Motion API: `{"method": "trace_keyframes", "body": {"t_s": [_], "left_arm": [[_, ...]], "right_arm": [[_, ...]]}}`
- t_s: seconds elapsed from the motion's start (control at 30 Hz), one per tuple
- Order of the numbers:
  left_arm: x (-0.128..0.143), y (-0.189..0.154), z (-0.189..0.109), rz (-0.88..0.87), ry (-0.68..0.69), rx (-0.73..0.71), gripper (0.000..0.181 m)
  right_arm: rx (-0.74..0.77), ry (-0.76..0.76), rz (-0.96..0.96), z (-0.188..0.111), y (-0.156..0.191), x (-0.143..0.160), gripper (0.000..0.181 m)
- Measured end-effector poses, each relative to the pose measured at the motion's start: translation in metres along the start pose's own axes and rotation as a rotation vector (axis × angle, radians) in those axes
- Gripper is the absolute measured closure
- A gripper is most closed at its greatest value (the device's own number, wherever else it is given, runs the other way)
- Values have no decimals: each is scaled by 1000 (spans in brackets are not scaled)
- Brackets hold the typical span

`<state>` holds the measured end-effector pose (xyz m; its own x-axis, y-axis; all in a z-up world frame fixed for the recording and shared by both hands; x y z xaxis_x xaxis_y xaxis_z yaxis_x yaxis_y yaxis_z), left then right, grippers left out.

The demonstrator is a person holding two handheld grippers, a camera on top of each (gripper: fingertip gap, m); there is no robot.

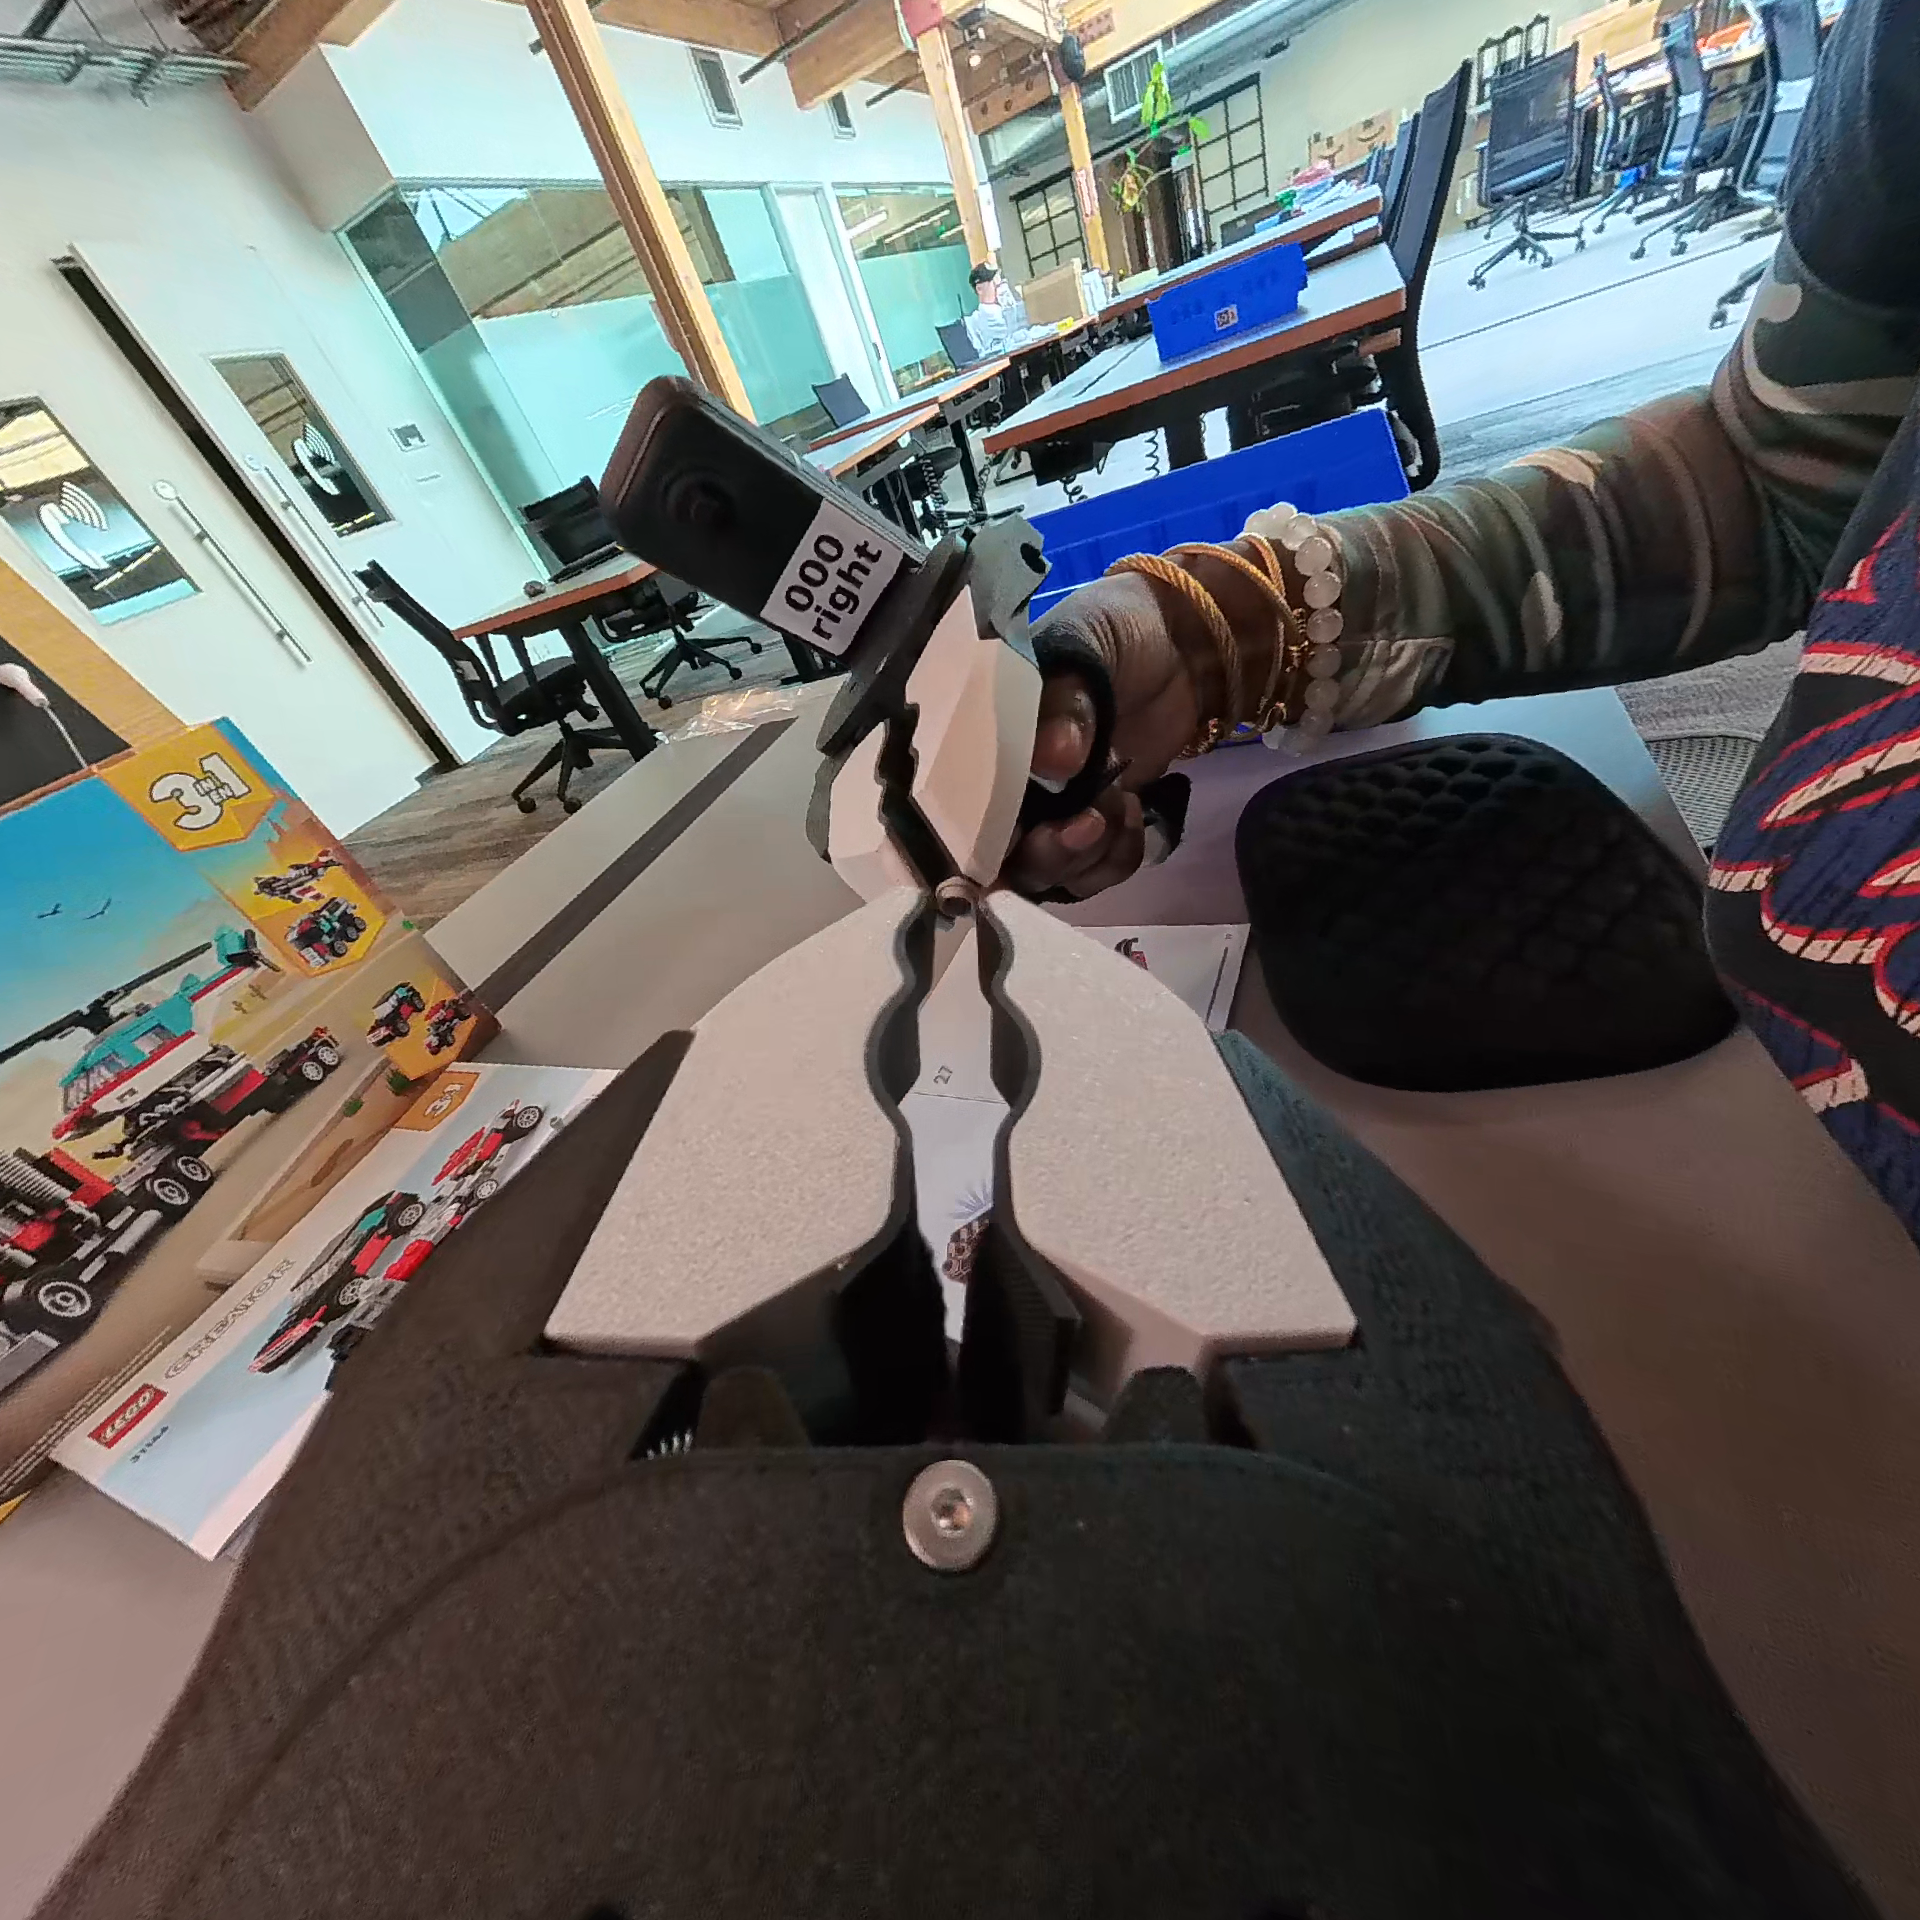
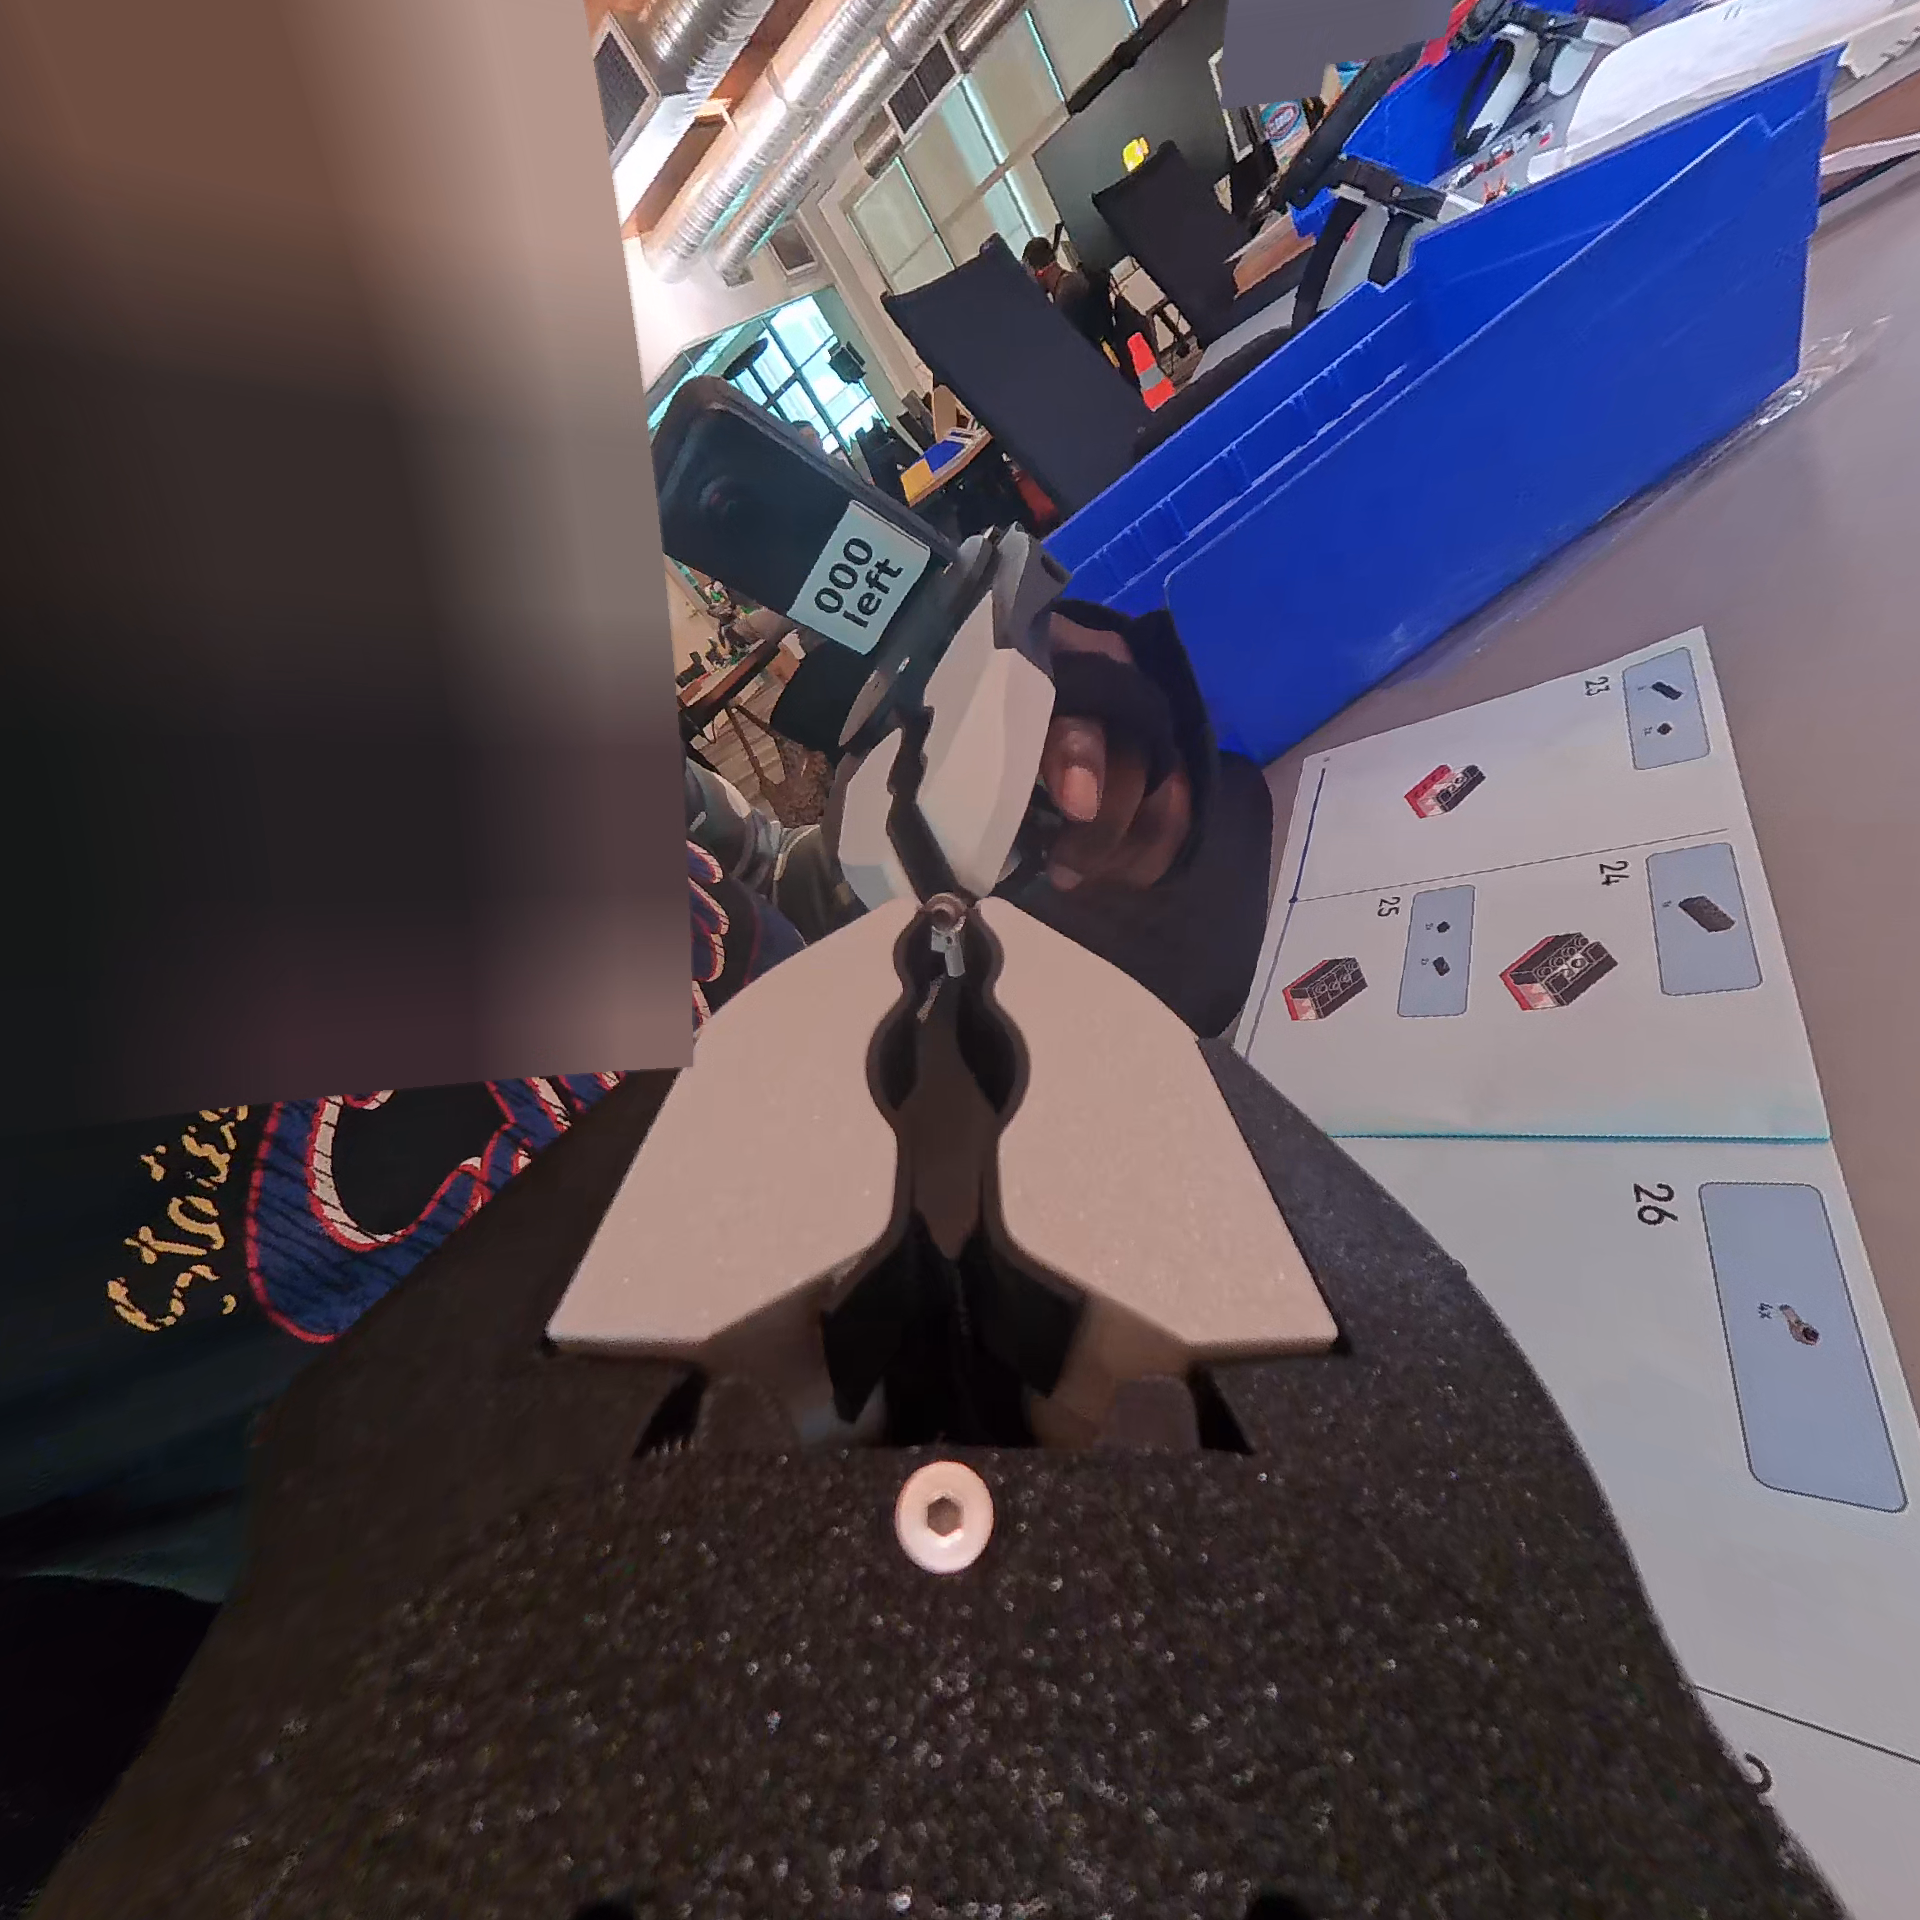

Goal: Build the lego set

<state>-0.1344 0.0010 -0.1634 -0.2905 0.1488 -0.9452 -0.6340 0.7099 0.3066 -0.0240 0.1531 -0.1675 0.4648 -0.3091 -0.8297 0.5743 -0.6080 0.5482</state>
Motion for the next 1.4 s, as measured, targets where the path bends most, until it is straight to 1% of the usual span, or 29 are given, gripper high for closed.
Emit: {"method": "trace_keyframes", "body": {"t_s": [0.5,0.63,0.73,0.8,0.9,1.03,1.4], "left_arm": [[2,-3,0,-25,-22,3,174],[3,-2,-2,-43,-68,-30,175],[4,-1,-5,-71,-148,-144,175],[5,0,-8,-106,-224,-224,175],[8,-2,-10,-148,-284,-285,175],[9,-3,-9,-166,-290,-288,175],[10,-6,-4,-187,-289,-268,175]], "right_arm": [[-9,24,12,2,-1,1,175],[-3,-14,3,3,1,-2,175],[63,-54,-60,3,3,-8,170],[158,-60,-156,3,7,-10,171],[285,-76,-308,7,17,-13,176],[348,-61,-389,10,24,-17,177],[365,-5,-435,8,27,-15,179]]}}
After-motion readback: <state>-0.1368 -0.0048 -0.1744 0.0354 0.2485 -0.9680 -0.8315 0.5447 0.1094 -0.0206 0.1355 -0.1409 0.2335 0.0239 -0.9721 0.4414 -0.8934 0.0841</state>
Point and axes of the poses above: each gripper's, where its closed fingertips meet, z out along the fingers, x out of its underside, y = z × x across the jaws, the point moved 10 cm from there along -z, back along the fingers, and after that the axes turned 9 degrees about x, right-handed, at the moved point
